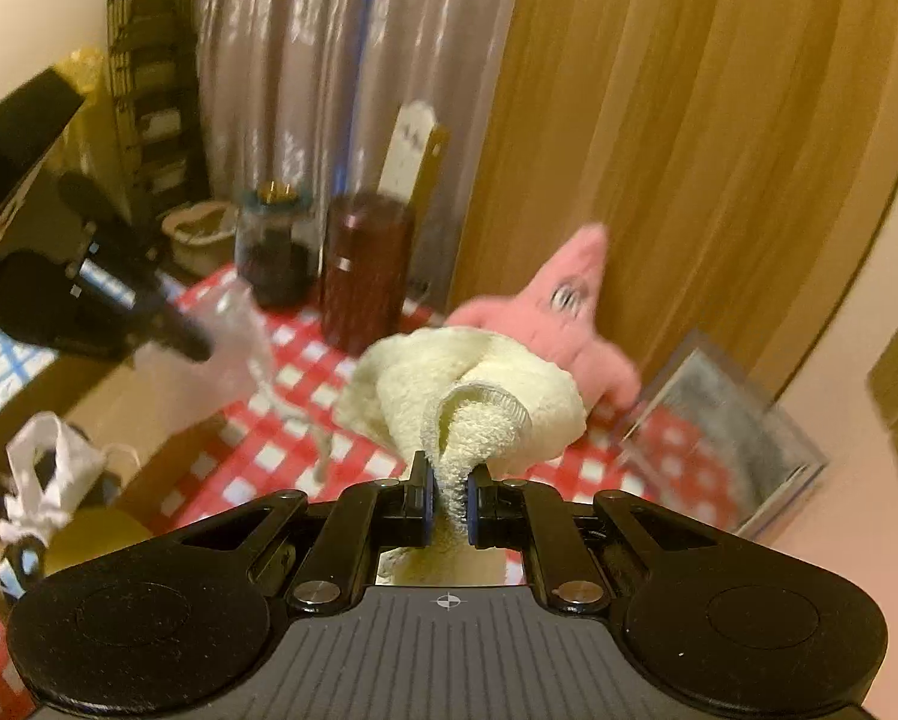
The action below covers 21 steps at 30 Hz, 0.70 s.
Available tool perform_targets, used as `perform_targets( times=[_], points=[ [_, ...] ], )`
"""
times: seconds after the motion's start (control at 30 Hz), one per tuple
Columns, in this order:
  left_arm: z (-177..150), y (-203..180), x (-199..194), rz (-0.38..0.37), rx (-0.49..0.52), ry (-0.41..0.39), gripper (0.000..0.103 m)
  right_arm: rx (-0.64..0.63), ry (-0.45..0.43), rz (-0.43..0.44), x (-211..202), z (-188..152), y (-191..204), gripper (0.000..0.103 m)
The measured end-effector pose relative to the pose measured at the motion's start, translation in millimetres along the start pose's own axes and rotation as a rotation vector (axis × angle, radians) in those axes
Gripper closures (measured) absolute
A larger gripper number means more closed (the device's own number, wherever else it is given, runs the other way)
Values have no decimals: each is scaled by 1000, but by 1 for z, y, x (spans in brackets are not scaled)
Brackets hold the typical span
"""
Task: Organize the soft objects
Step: 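Lift the towel with the right gripper while the left gripper lifts the bag toward the tray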
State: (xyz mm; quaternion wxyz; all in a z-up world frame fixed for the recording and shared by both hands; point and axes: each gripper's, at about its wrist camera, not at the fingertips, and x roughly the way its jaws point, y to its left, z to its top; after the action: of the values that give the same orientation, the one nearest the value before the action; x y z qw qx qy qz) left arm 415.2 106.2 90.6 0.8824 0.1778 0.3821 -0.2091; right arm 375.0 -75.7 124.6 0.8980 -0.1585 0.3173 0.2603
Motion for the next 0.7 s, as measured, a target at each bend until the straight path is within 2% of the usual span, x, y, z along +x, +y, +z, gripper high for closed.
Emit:
perform_targets(
  times=[0.23, 0.53, 0.7],
  points=[
    [-3, -14, -50, 28, -38, -21, 101, -42, -67, -22, -48, 26, 21, 93],
    [-31, -16, -103, 72, -120, -6, 101, -61, -129, 72, -87, 57, 65, 93],
    [-60, -6, -130, 121, -181, 14, 101, -80, -160, 143, -84, 74, 105, 93]
  ],
)
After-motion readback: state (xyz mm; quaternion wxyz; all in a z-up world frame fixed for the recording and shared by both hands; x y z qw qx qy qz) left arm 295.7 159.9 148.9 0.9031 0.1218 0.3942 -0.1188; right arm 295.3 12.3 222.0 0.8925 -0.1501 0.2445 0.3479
